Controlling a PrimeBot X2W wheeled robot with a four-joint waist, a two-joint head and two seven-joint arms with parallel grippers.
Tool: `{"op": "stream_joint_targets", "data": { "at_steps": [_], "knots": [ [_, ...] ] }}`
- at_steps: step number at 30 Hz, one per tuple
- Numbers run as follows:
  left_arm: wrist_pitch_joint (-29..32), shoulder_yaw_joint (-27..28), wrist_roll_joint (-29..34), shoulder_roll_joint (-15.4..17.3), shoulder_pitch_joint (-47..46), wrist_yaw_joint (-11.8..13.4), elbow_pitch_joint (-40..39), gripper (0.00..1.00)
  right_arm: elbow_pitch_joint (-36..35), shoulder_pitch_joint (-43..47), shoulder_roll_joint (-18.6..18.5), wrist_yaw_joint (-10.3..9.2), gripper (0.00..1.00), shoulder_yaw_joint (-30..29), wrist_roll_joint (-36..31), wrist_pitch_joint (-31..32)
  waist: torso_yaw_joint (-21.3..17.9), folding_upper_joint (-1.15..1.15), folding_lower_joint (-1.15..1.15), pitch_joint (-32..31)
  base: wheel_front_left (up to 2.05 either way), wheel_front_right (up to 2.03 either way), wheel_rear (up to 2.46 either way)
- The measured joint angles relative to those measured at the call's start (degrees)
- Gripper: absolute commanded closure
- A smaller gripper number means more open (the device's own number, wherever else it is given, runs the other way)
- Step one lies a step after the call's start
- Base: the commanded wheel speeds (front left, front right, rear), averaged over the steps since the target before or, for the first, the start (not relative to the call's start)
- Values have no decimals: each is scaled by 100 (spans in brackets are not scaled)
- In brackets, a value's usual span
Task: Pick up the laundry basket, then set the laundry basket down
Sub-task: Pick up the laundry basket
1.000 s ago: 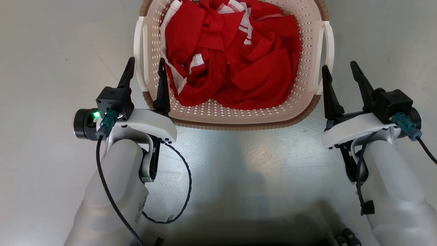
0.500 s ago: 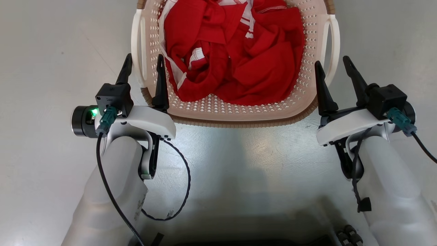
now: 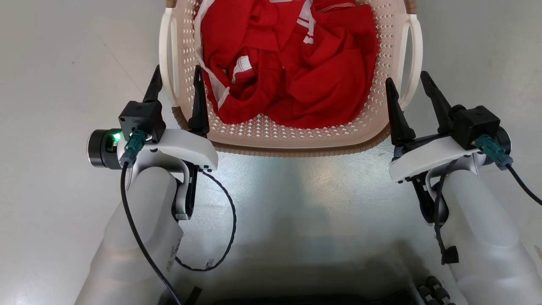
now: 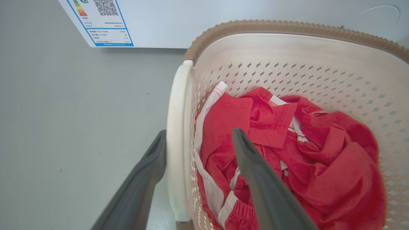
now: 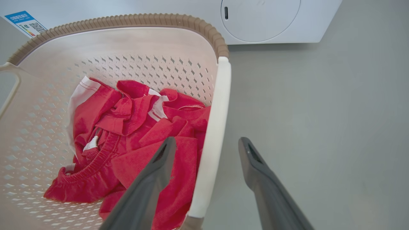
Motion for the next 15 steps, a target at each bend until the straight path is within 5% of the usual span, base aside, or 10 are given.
{"op": "stream_joint_targets", "data": {
  "at_steps": [15],
  "knots": [
    [0,-11,1,-1,-50,3,-10,0,42,-110,-2,0,0,54,75,0,12,0,0,150,0,0,0]
  ]
}}
